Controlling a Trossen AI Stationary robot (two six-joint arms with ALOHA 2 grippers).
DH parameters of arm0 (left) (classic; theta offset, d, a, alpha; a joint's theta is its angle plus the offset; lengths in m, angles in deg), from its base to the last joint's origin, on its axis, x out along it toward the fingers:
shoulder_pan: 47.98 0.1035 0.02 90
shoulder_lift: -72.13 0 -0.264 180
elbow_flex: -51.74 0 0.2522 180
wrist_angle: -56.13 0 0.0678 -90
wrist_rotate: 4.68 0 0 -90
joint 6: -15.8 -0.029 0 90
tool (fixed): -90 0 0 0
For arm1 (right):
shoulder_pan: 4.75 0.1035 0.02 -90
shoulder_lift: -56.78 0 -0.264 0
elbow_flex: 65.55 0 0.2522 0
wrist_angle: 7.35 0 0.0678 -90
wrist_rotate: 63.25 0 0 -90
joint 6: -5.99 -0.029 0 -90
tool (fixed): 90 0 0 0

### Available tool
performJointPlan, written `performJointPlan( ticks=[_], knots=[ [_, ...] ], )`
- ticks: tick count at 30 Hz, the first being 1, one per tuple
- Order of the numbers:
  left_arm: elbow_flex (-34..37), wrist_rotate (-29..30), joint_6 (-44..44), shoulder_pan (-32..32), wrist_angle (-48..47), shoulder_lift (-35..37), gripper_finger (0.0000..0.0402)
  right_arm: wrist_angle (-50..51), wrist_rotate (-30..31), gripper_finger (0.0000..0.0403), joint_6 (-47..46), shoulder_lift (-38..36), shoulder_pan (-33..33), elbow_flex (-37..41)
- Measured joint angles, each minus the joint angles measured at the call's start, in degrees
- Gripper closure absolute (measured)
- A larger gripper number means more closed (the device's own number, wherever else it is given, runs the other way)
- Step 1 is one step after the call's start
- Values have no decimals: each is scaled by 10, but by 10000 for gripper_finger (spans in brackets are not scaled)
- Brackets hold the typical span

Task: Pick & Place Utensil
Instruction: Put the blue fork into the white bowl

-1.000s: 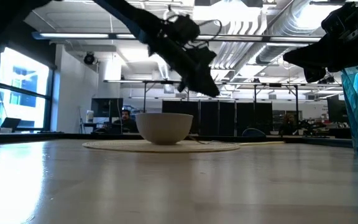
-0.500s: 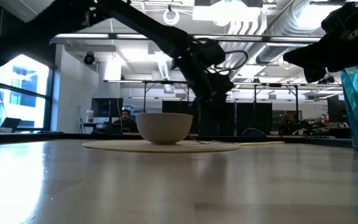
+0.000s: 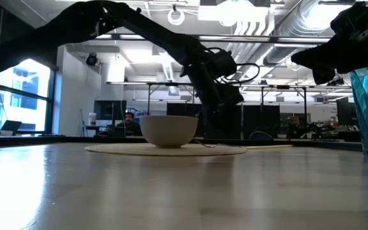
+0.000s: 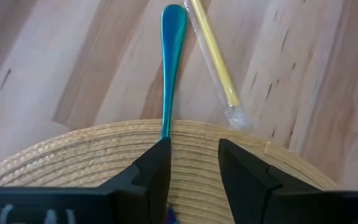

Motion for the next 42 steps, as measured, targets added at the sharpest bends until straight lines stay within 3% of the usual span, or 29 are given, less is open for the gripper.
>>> performJointPlan(
  ticks=[12,34,42],
  knots=[
    [32,27,-10,-6,69,-1,270,0,0,391,0,0,0,0],
    [17,18,-75,-10,57,-19,270,0,0,391,0,0,0,0],
    [4,76,-56,-10,68,-19,270,0,0,391,0,0,0,0]
  ],
)
